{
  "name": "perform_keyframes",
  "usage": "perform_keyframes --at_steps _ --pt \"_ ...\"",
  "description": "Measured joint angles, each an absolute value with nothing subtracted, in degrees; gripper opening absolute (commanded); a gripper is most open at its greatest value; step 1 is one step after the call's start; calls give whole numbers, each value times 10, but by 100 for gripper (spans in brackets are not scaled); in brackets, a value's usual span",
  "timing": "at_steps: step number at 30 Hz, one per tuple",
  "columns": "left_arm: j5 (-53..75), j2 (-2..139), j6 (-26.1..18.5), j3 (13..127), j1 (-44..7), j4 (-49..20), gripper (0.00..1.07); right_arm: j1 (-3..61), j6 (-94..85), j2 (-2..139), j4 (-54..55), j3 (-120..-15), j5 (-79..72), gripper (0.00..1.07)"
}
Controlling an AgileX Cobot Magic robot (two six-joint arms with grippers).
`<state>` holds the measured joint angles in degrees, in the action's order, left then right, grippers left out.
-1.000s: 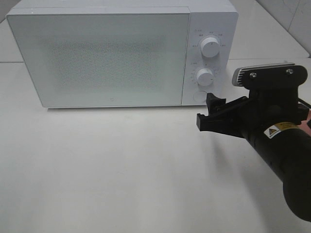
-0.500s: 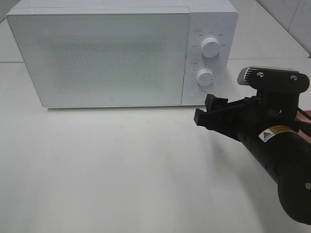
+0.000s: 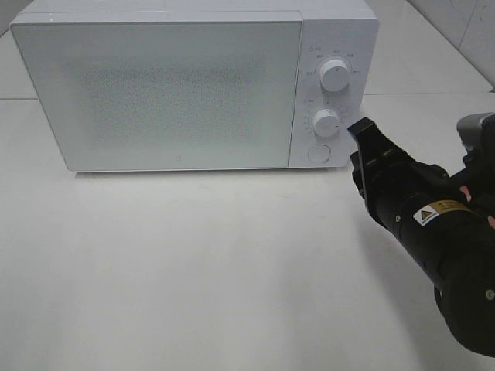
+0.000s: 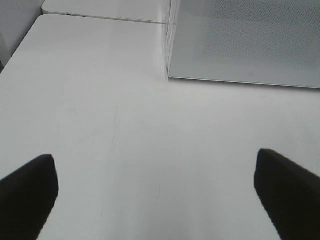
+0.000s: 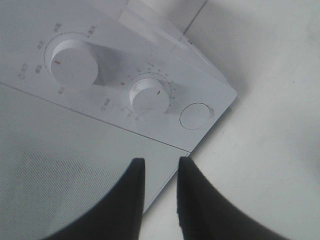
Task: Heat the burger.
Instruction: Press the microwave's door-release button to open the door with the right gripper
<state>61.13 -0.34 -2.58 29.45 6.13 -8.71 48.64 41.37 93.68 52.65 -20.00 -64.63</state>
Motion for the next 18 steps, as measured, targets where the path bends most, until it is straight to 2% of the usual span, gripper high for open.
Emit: perform_keyframes --at_steps 4,6,18 --pt "611 -3 -26 295 61 -87 100 486 514 937 545 -200 -646 8" --pt "611 -3 -26 295 61 -87 100 486 570 937 555 -200 -645 0" --pt "611 -3 -26 295 61 -87 100 486 673 955 559 -203 -624 0"
